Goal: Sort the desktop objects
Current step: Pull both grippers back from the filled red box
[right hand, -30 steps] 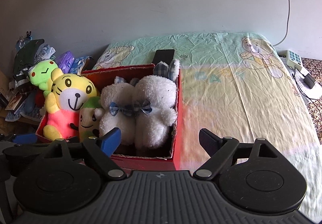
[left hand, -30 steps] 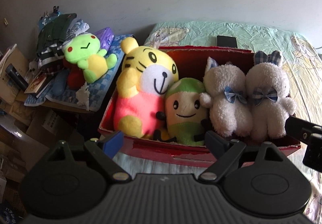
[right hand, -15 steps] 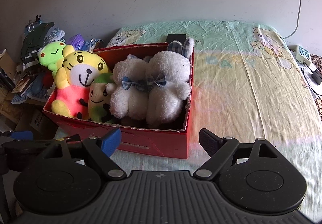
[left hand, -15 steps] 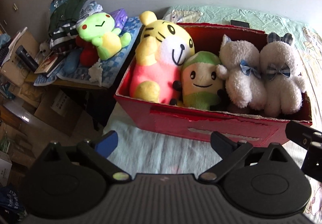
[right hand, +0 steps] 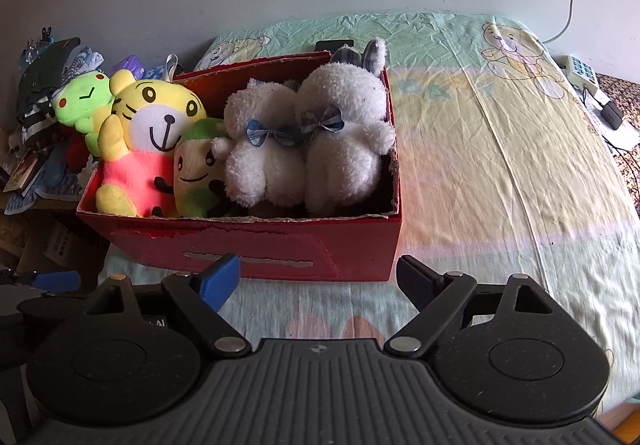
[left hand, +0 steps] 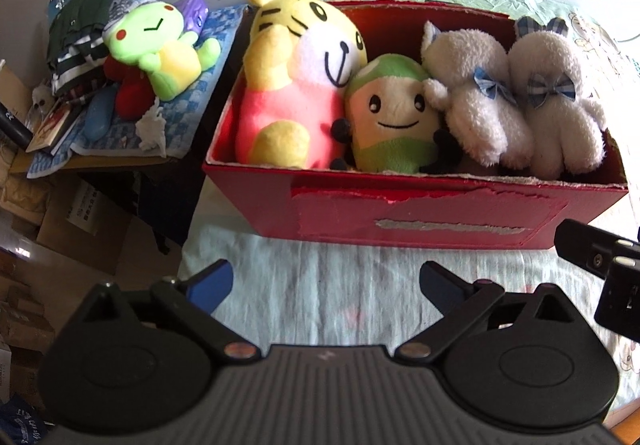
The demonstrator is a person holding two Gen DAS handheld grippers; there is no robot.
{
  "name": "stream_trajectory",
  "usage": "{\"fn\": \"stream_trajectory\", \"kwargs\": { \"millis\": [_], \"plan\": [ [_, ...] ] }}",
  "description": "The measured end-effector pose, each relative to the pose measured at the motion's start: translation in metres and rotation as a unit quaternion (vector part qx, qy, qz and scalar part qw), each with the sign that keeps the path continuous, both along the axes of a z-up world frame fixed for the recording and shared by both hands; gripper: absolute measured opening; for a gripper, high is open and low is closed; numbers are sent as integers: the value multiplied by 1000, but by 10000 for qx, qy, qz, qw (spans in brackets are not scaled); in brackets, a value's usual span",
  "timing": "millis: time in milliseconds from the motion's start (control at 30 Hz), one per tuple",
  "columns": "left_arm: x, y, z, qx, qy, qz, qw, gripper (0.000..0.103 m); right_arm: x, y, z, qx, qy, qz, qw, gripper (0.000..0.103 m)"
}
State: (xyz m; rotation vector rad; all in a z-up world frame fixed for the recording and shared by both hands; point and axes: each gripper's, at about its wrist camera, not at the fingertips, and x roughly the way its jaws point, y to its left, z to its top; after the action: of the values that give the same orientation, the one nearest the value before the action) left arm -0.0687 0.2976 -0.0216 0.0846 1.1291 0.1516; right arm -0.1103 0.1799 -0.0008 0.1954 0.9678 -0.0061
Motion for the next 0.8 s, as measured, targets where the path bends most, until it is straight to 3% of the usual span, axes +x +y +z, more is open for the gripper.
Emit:
{"fn": "stream_trajectory", "kwargs": {
  "millis": [367,800],
  "plan": [
    [3,5,-5,-34,47,-283,9996,100,1,11,3,-94,-86,-277,9995,88],
    [11,25,10,-9,-92,-58,9999,100,15,26,20,-88,-292,-20,9995,88]
  ]
}}
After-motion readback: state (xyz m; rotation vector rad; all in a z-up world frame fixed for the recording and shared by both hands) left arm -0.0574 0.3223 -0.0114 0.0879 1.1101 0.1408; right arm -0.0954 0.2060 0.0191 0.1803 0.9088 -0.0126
